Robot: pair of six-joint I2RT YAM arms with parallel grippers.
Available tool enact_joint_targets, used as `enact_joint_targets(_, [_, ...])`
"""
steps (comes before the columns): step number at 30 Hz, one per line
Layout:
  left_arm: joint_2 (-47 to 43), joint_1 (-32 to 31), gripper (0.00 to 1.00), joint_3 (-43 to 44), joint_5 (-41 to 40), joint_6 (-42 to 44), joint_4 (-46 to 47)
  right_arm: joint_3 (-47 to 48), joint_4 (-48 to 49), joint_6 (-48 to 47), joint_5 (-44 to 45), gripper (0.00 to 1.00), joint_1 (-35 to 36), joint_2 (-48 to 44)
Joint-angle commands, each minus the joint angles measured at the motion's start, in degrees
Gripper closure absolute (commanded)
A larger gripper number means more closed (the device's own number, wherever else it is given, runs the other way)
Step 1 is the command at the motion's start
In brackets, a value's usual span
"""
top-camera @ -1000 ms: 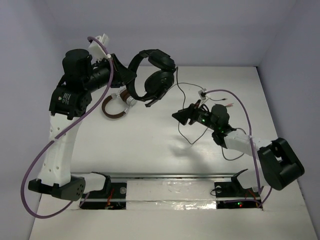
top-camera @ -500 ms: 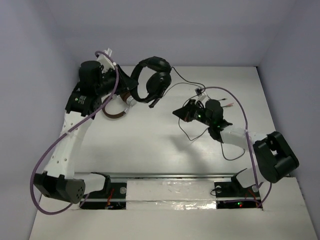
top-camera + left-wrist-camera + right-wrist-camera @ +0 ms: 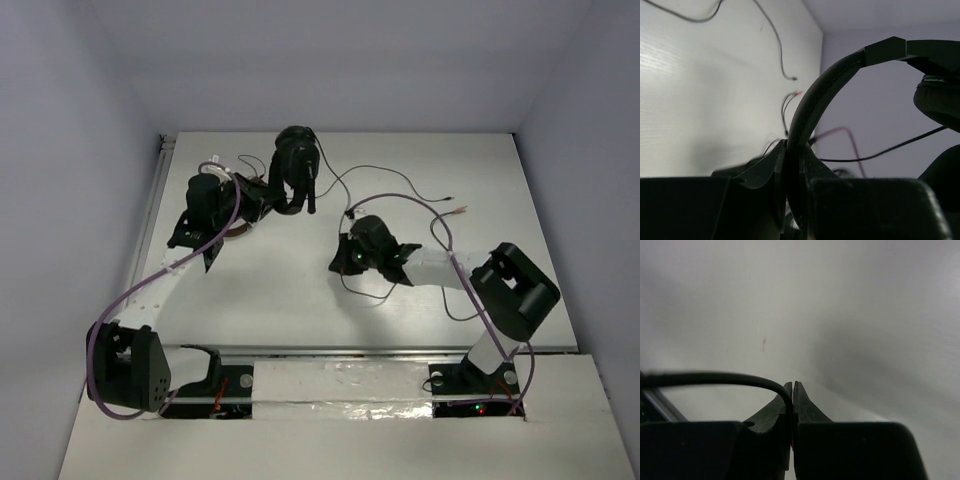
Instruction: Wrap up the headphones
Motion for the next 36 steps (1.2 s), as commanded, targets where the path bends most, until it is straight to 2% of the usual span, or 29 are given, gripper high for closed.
enact_joint_targets(1, [-4.13, 0.94, 1.00, 0.33, -6.67, -9.78, 16.14, -0.58, -5.55, -0.76, 5.56, 1.00, 4.20, -0.39])
enact_joint_targets(6, [-2.90, 0.41, 1.00, 0.60, -14.42, -13.12, 18.34, 0.90, -9.25, 1.27, 11.01, 1.00, 12.35, -0.38])
enact_joint_targets(9, [-2.63, -2.48, 1.00, 3.22, -23.37, -9.10, 13.19, 4.75, -13.99, 1.01, 15.49, 1.00, 16.93, -0.21])
enact_joint_targets(12, [-2.19, -5.74, 1.00, 8.67, -36.54, 1.08, 2.64, 7.14, -20.23, 1.00, 20.67, 1.00, 22.21, -3.18])
enact_joint_targets(13, [-2.11, -8.70, 1.00, 9.64, -45.89, 3.46, -0.35, 7.06, -22.33, 1.09, 22.34, 1.00, 23.88, -4.94])
enact_joint_targets(17, [-2.72, -13.46, 1.00, 7.89, -53.88, 8.21, -1.34, 8.89, -28.21, 0.48, 19.46, 1.00, 26.69, -11.89])
enact_joint_targets(19, [0.34, -16.45, 1.00, 10.61, -60.79, 10.42, -6.34, 12.74, -31.91, -0.84, 18.06, 1.00, 28.11, -13.82])
enact_joint_targets(22, [3.51, -21.46, 1.00, 11.24, -66.97, 14.64, -10.65, 17.24, -39.73, -3.12, 15.51, 1.00, 31.18, -15.06])
enact_joint_targets(27, [4.58, -27.43, 1.00, 7.55, -70.07, 19.82, -15.13, 23.57, -48.71, -5.06, 15.59, 1.00, 31.72, -19.71])
enact_joint_targets(33, [3.09, -32.02, 1.00, 4.91, -65.94, 25.89, -19.88, 29.98, -57.14, -9.44, 21.81, 1.00, 31.72, -22.18])
enact_joint_targets(36, [0.37, -32.72, 1.00, 3.51, -60.85, 30.28, -20.94, 30.35, -58.04, -10.94, 23.67, 1.00, 29.53, -24.11])
